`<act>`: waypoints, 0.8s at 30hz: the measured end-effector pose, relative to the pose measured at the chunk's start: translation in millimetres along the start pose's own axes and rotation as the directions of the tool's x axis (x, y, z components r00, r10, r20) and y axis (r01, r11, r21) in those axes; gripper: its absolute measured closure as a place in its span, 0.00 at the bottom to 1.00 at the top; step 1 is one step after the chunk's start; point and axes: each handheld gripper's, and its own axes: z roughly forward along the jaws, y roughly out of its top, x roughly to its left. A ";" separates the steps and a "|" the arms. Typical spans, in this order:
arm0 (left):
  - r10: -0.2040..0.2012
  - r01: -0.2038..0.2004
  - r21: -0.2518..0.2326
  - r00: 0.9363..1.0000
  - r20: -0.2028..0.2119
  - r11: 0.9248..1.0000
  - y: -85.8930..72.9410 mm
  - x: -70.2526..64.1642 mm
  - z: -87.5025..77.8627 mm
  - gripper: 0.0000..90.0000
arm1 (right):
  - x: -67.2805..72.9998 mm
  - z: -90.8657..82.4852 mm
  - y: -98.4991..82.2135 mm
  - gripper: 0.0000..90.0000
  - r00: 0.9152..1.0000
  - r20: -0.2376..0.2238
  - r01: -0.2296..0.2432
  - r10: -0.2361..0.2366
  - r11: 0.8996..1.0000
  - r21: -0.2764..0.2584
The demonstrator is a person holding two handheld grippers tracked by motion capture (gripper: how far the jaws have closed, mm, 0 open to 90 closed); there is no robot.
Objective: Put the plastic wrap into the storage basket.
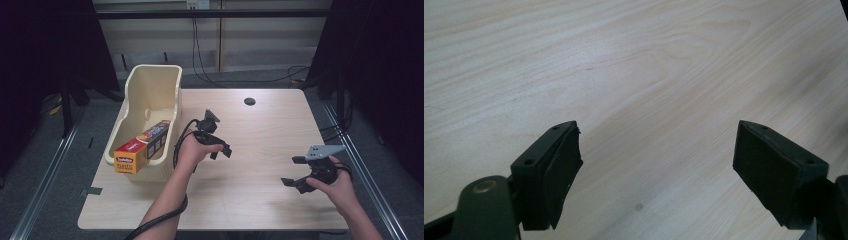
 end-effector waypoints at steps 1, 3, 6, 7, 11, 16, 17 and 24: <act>0.000 0.000 -0.002 1.000 -0.002 1.000 -1.3 -0.3 1.1 0.21 | -0.1 -0.1 -0.1 0.10 1.000 -0.001 -0.001 0.001 1.000 0.000; 0.013 -0.013 -0.003 1.000 0.005 1.000 -3.5 0.0 3.2 0.21 | -0.3 -0.2 -0.2 0.10 1.000 0.000 0.000 0.000 1.000 0.000; 0.025 -0.025 0.004 1.000 0.003 1.000 -7.4 -1.3 7.4 0.21 | -0.1 0.1 -0.4 0.10 1.000 0.001 0.000 0.000 1.000 0.001; 0.027 -0.027 0.006 1.000 0.003 1.000 -9.0 -1.5 9.1 0.21 | 0.0 0.4 -0.5 0.09 1.000 0.000 -0.001 0.001 1.000 0.002; 0.054 -0.054 -0.002 0.999 0.006 0.999 -13.9 -2.2 14.8 0.20 | -0.1 1.4 -0.7 0.09 1.000 -0.003 0.003 -0.003 1.000 0.006; 0.083 -0.083 0.001 0.997 0.001 0.997 -20.4 -2.8 20.0 0.20 | -0.6 2.9 -1.6 0.10 1.000 -0.002 0.005 -0.005 1.000 0.010; 0.089 -0.089 -0.002 0.996 0.004 0.996 -21.8 -2.9 20.9 0.20 | -0.7 3.6 -2.2 0.09 1.000 0.000 0.002 -0.002 1.000 0.010; 0.126 -0.126 -0.007 0.992 0.005 0.992 -31.4 -3.3 28.4 0.20 | -0.7 6.4 -4.0 0.09 1.000 0.006 0.002 -0.002 1.000 0.017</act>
